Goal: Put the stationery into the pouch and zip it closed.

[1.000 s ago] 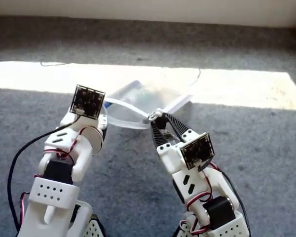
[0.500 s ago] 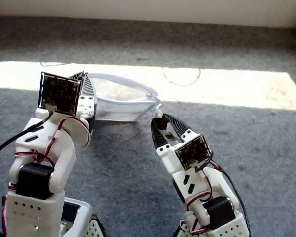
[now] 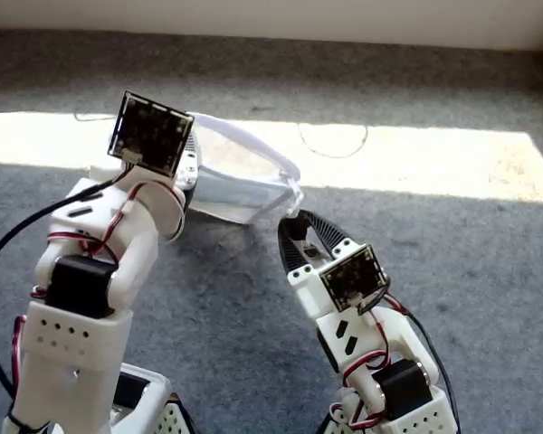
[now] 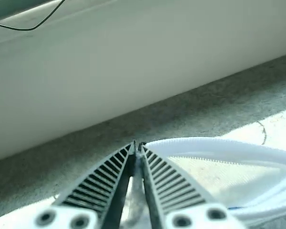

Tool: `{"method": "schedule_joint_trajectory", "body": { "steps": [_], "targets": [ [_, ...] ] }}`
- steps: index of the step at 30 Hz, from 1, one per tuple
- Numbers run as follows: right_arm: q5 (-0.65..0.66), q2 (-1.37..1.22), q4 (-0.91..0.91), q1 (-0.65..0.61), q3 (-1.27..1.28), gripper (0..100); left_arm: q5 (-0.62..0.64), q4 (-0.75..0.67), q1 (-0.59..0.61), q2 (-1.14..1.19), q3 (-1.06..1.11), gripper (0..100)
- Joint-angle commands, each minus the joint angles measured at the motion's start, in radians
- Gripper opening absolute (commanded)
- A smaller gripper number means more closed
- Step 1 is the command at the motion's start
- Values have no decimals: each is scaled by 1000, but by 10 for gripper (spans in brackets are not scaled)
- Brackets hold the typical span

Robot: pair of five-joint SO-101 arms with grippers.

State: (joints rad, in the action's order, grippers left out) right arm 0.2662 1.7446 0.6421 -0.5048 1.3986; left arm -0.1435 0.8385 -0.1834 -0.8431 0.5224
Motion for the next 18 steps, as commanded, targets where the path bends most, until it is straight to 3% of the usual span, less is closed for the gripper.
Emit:
{"method": "schedule_joint_trajectory", "body": {
  "steps": [1, 13, 18],
  "targets": [
    [64, 12, 10, 7, -24, 5, -5, 17, -28, 68, -33, 17],
    [95, 12, 35, 10, -24, 5, -18, 11, -31, 77, -28, 18],
    [137, 12, 74, 10, -24, 5, -61, 11, -105, 77, -27, 18]
  ]
}}
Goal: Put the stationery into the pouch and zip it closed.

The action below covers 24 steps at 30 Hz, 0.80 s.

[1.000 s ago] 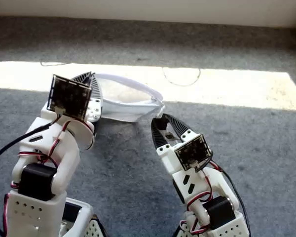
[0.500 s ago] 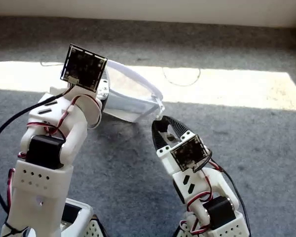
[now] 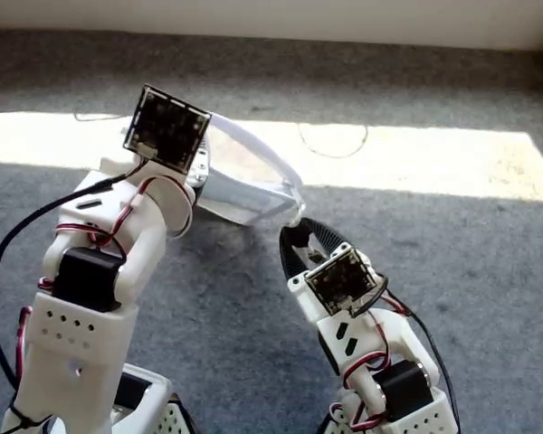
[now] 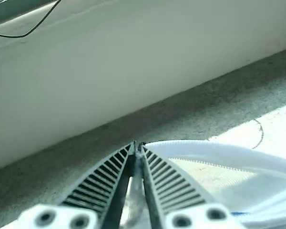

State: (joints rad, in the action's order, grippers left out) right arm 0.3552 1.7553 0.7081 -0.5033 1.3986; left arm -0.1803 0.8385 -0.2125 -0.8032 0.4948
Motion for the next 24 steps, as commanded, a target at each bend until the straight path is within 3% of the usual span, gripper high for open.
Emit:
{"method": "schedule_joint_trajectory", "body": {
  "steps": [1, 16, 24],
  "targets": [
    [69, 1, 8, 8, -24, 5, -25, 11, -90, 38, 1, 18],
    [89, 1, 10, 8, -24, 5, -20, -68, -142, 39, 18, 18],
    [89, 1, 10, 8, -22, 5, -20, -222, -199, 39, 137, 18]
  ]
}}
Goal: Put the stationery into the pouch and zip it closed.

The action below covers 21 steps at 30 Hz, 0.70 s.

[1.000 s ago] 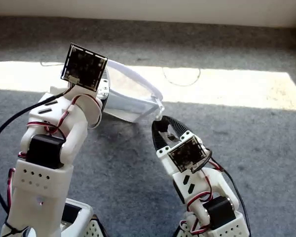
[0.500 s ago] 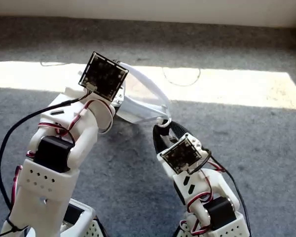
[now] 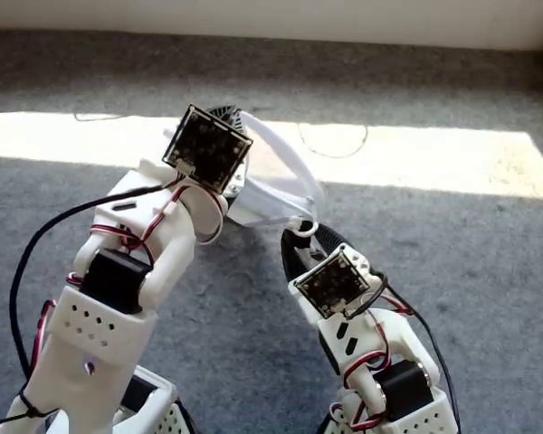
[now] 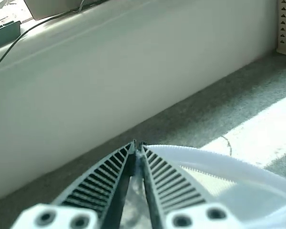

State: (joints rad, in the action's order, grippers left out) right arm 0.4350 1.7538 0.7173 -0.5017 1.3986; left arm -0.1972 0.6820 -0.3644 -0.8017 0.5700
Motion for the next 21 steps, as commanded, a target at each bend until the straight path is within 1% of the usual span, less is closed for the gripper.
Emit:
{"method": "schedule_joint_trajectory", "body": {
  "steps": [1, 6, 9, 11, 13, 19, 21],
  "targets": [
    [9, 2, 1, 7, -22, 5, -3, -86, -47, 36, 71, 18],
    [9, 4, 1, 10, -21, 5, -2, -118, -48, 36, 81, 24],
    [9, 4, 1, 48, -22, 5, 2, -118, -70, 36, 77, 88],
    [9, 4, 1, 74, -22, 5, 58, -118, -71, 36, 81, 140],
    [9, 4, 1, 84, -22, 5, 127, -118, -64, 36, 81, 166],
    [9, 4, 1, 84, -22, 5, 143, -121, -64, 36, 76, 171],
    [9, 4, 1, 84, -22, 5, 144, -153, -65, 36, 82, 171]
  ]
}}
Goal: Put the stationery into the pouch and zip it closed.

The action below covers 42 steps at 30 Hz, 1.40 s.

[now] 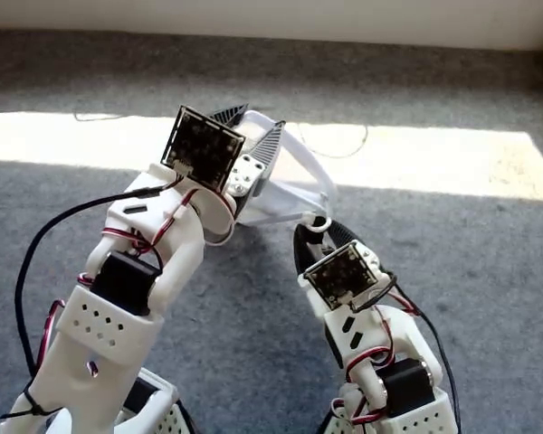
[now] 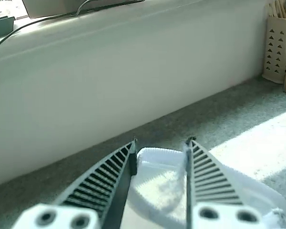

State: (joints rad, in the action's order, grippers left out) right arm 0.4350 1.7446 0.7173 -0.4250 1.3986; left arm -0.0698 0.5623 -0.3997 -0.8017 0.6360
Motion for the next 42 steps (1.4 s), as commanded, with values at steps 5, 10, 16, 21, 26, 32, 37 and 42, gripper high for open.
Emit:
{"method": "schedule_joint_trajectory", "body": {
  "steps": [5, 10, 16, 21, 26, 32, 37, 42],
  "targets": [
    [9, 13, 42, 5, -25, 5, 15, -83, -33, 90, 7, 172],
    [11, 93, 107, 5, -51, 5, 15, -198, -33, 265, 1, 172],
    [14, 87, 124, 4, -70, 5, 18, -213, -36, 473, -151, 172],
    [14, 87, 124, 4, -70, 5, 15, -210, -68, 605, -252, 172],
    [15, 87, 122, 4, -70, 5, 14, -210, -104, 624, -275, 172],
    [15, 87, 122, 5, -68, 5, 14, -124, -104, 624, -343, 172],
    [15, 87, 122, 5, -70, 5, 14, -5, -97, 624, -435, 172],
    [14, 87, 122, 5, -71, 5, 14, 100, -97, 599, -510, 172]
  ]
}}
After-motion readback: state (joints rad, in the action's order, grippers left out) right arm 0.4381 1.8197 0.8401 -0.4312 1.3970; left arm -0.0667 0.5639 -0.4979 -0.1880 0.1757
